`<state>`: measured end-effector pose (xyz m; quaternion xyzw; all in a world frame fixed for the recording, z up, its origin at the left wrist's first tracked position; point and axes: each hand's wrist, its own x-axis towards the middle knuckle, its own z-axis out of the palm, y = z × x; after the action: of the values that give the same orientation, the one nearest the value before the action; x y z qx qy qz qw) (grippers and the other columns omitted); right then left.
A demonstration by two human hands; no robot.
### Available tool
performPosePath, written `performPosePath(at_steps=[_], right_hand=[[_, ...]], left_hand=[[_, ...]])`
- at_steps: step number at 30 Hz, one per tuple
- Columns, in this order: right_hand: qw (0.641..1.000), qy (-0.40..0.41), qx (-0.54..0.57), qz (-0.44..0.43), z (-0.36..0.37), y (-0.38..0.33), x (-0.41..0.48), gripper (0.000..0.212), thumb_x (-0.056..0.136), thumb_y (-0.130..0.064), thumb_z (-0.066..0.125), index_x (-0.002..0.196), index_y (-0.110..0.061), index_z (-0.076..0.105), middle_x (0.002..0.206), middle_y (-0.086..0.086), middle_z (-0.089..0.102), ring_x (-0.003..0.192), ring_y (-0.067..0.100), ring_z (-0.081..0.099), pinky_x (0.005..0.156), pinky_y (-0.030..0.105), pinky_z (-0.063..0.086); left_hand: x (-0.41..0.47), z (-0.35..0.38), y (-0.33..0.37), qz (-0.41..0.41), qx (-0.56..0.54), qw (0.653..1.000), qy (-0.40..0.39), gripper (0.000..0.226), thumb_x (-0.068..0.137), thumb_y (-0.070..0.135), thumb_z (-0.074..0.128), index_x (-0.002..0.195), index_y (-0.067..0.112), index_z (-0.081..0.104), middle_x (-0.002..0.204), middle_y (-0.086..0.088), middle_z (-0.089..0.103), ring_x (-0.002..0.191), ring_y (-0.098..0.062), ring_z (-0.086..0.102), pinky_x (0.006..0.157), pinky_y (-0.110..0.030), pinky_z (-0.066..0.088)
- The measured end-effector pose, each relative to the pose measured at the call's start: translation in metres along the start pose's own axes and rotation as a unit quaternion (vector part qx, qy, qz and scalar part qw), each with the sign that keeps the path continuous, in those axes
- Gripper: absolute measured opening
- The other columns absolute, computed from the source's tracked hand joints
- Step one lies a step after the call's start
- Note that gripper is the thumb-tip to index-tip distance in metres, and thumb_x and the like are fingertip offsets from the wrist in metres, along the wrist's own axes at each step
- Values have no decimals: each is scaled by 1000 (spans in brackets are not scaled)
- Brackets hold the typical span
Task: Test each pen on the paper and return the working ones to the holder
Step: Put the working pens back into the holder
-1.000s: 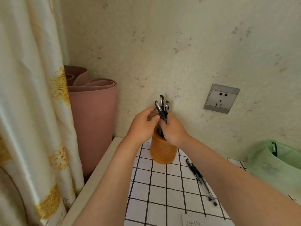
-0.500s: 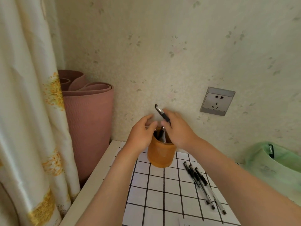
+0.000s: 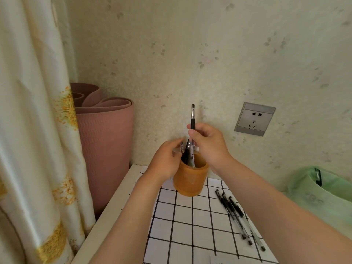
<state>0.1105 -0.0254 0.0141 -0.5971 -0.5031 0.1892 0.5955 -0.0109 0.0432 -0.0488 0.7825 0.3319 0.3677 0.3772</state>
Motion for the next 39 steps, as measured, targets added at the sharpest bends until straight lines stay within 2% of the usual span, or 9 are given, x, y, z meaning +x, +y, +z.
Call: performPosePath(at_steps=[6, 8, 12, 19, 24, 28, 31, 35, 39], right_hand=[[992, 37, -124, -4, 4, 18, -5, 15, 89, -18, 71, 87, -32, 72, 81, -15, 71, 80, -1, 68, 74, 19, 51], [978, 15, -209, 16, 3, 25, -9, 9, 86, -24, 73, 95, -26, 74, 83, -14, 71, 83, 5, 68, 74, 22, 52], [939, 59, -337, 29, 1, 32, -10, 32, 87, -36, 71, 112, -18, 63, 94, -4, 67, 90, 17, 64, 78, 34, 53], [933, 1, -359, -17, 3, 33, -8, 30, 98, -20, 55, 125, -26, 63, 123, -3, 64, 108, 17, 61, 90, 34, 51], [947, -26, -317, -39, -23, 32, -20, 39, 97, -8, 50, 128, -32, 57, 119, -12, 63, 92, 9, 59, 80, 24, 47], [955, -1, -297, -7, -56, 33, -35, 34, 95, -2, 50, 112, -29, 63, 109, -8, 64, 99, 11, 60, 88, 25, 48], [950, 3, -311, 17, -81, 37, -52, 29, 96, -6, 51, 108, -26, 67, 105, -10, 64, 94, 6, 60, 86, 21, 45], [867, -129, -458, 146, -107, 51, -76, 35, 93, -26, 56, 126, -18, 62, 128, 0, 63, 117, 19, 58, 99, 32, 46], [790, -207, -529, 232, -115, 66, -104, 45, 83, -52, 62, 107, -13, 63, 116, 5, 56, 97, 21, 62, 79, 33, 52]], left_hand=[[0, 0, -5, -40, -23, 999, 8, 50, 104, 14, 41, 151, 31, 35, 134, 5, 58, 120, -11, 54, 101, -25, 41], [0, 0, -4, -39, -24, 999, 14, 49, 104, 15, 42, 149, 34, 36, 132, 7, 59, 118, -10, 55, 96, -21, 39], [-3, 1, -1, -22, -23, 999, 5, 48, 103, 14, 43, 147, 34, 42, 132, 11, 59, 114, -7, 55, 97, -21, 41], [-6, -3, 3, 5, 7, 1000, 8, 42, 101, 12, 45, 138, 31, 52, 129, 10, 60, 107, -4, 55, 90, -17, 40], [-12, -1, 7, 26, 83, 995, 45, 43, 99, 19, 51, 140, 29, 48, 135, 6, 49, 117, -13, 52, 98, -29, 45], [-26, 16, 30, 90, 102, 986, 101, 29, 95, 17, 53, 121, 29, 57, 111, 11, 52, 94, -7, 54, 81, -26, 50], [-39, 41, 49, 133, 89, 985, 62, 19, 95, 18, 51, 107, 31, 59, 95, 16, 56, 79, -3, 53, 77, -26, 49], [-49, 75, 55, 135, 110, 983, -65, 17, 95, 21, 52, 104, 33, 61, 85, 9, 65, 70, -8, 58, 78, -39, 54], [-58, 99, 45, 87, 171, 964, -184, 29, 99, 14, 53, 125, 24, 62, 117, 4, 64, 85, -8, 56, 79, -24, 52]])
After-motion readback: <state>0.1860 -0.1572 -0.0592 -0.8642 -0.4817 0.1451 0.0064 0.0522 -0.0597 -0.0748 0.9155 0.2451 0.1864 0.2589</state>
